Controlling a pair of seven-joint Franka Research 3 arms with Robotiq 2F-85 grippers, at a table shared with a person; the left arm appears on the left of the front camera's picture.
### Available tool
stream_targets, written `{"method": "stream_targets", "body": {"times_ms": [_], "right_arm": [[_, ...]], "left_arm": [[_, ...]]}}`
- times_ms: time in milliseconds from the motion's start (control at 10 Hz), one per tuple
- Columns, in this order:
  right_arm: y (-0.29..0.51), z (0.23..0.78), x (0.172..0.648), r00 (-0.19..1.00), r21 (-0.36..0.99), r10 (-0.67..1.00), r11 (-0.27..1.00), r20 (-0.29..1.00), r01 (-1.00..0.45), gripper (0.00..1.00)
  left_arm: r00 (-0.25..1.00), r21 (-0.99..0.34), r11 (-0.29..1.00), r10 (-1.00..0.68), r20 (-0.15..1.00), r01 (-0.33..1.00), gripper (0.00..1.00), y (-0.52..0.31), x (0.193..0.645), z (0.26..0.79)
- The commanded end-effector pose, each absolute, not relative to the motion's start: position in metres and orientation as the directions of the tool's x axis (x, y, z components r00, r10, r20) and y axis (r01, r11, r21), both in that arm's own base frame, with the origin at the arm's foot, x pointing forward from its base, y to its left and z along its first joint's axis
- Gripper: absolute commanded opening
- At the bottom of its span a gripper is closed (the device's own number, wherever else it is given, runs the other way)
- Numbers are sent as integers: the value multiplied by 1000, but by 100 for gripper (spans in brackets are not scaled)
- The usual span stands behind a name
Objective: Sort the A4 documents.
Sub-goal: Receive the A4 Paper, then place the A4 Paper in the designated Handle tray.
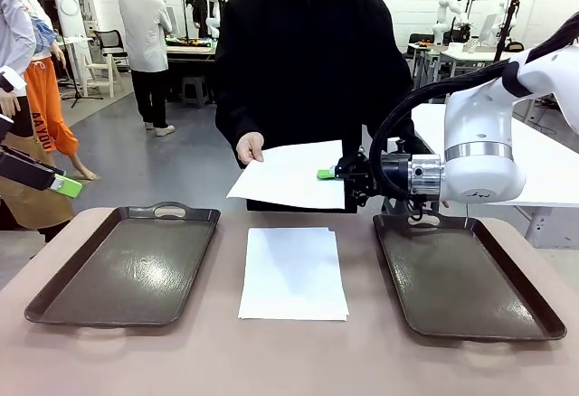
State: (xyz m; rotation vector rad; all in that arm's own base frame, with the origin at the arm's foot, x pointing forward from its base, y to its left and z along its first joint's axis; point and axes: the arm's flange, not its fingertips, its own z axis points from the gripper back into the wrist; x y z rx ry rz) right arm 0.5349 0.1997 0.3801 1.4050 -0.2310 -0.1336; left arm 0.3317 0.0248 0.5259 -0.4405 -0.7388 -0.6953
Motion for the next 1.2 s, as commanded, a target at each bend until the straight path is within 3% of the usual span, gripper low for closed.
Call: {"method": "stream_targets", "body": {"times_ms": [0, 1100], "right_arm": [[208, 378, 538, 968, 990, -235, 130, 87, -57, 0], [202, 380, 534, 972, 986, -223, 159, 80, -45, 0]], "left_arm": [[521, -120, 680, -424, 741, 724, 100, 27, 333, 524], [521, -120, 680, -424, 741, 724, 100, 27, 333, 524]]}}
